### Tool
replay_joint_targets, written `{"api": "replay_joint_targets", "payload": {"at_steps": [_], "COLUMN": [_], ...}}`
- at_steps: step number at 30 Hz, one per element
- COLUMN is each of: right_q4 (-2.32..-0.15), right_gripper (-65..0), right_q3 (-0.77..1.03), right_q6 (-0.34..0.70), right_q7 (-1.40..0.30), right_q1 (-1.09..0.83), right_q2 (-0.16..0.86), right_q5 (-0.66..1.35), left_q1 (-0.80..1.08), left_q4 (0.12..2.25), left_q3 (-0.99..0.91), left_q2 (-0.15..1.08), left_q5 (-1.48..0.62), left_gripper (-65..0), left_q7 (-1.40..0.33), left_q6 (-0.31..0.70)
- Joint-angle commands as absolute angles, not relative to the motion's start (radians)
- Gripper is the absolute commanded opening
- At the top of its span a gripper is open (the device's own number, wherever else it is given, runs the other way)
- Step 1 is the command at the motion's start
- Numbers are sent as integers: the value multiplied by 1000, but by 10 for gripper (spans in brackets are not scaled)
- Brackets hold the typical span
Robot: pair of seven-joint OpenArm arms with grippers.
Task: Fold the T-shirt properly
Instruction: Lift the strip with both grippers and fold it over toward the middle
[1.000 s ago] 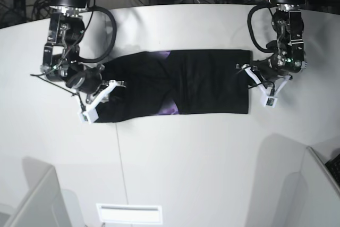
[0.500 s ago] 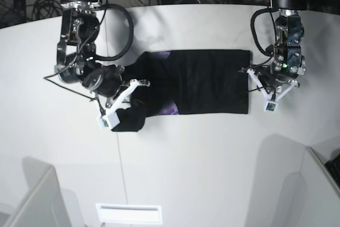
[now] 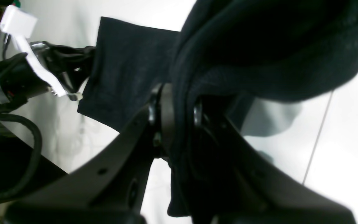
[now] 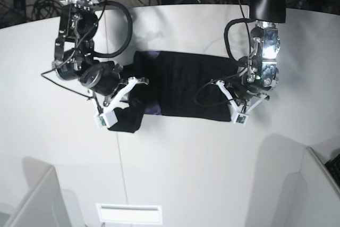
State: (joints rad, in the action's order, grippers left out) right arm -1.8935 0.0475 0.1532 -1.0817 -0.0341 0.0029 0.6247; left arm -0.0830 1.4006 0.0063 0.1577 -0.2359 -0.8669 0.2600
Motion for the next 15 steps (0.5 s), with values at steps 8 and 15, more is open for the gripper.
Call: {"api": "replay_joint_targets", "payload": {"at_steps": [8,15], "right_q4": [-1946,-1946], "right_gripper": [-650,-650], "right_q3": [47,44], "right_q6": [156,156], "right_q7": [-1056,-1017], "right_q1": [1,2], "right_q2": [4,4], "right_q5": [645,645], "left_q1": [-90,-82], "left_q4": [1391,1395], "left_q3": [139,140], "left_q2": [128,130], "left_q5": [-249,-254], "left_gripper": [-650,-650], "left_q7": [-943,-944], "left_q6": [277,277]}}
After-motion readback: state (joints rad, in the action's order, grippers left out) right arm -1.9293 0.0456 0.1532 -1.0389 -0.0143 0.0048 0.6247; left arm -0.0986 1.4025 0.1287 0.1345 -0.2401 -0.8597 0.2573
